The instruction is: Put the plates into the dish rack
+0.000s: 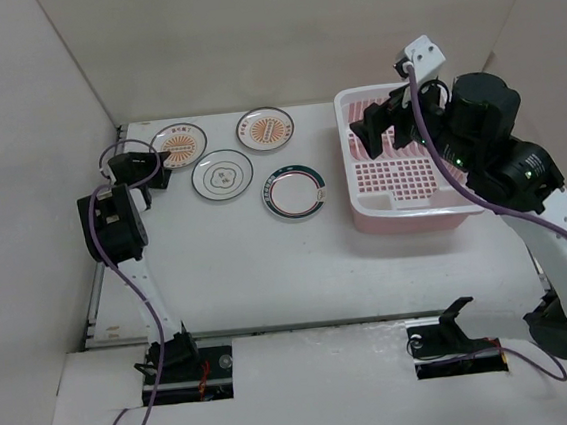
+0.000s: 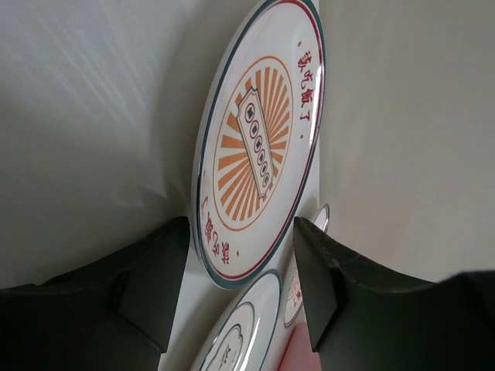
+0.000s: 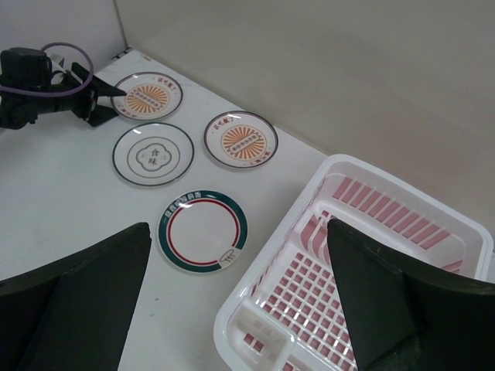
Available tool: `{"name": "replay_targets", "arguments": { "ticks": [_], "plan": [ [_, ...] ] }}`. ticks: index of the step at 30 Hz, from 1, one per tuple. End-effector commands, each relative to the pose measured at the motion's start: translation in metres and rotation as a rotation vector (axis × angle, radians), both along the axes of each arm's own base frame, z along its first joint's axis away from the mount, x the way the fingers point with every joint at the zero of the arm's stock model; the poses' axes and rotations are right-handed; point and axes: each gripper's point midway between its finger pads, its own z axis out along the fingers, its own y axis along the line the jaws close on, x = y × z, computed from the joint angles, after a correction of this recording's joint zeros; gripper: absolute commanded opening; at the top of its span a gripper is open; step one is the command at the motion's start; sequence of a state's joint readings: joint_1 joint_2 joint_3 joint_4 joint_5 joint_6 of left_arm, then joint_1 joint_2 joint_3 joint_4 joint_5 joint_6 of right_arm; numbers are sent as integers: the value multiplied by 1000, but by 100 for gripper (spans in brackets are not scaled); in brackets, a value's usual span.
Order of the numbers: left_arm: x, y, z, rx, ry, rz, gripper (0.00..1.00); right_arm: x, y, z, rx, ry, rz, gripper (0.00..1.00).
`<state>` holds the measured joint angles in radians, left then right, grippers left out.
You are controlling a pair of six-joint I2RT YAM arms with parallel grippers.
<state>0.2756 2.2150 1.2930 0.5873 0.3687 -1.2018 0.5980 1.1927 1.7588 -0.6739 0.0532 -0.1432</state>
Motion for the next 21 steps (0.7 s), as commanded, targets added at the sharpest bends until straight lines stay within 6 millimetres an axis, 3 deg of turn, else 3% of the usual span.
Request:
{"name": "replay_targets", "arguments": {
  "ticks": [1,4,7,13,18,21],
  "plan": [
    [-9,-2,-36,3,121,23,53,3,-2,17,17,-47,-24,100],
    [-6,1,-32,9,117,32,53,3,-4,17,16,-48,-33,100],
    [-7,1,-43,-1,154,31,47,3,-4,17,8,-52,-32,100],
    [-5,-1,-43,-12,189,49,29,2,-5,30,26,-77,-33,100],
    [-9,-2,-52,-26,216,53,0,-6,-11,35,26,-93,-34,100],
    [-11,-5,-54,-42,224,49,0,-11,-18,39,25,-110,-43,100]
  ]
}}
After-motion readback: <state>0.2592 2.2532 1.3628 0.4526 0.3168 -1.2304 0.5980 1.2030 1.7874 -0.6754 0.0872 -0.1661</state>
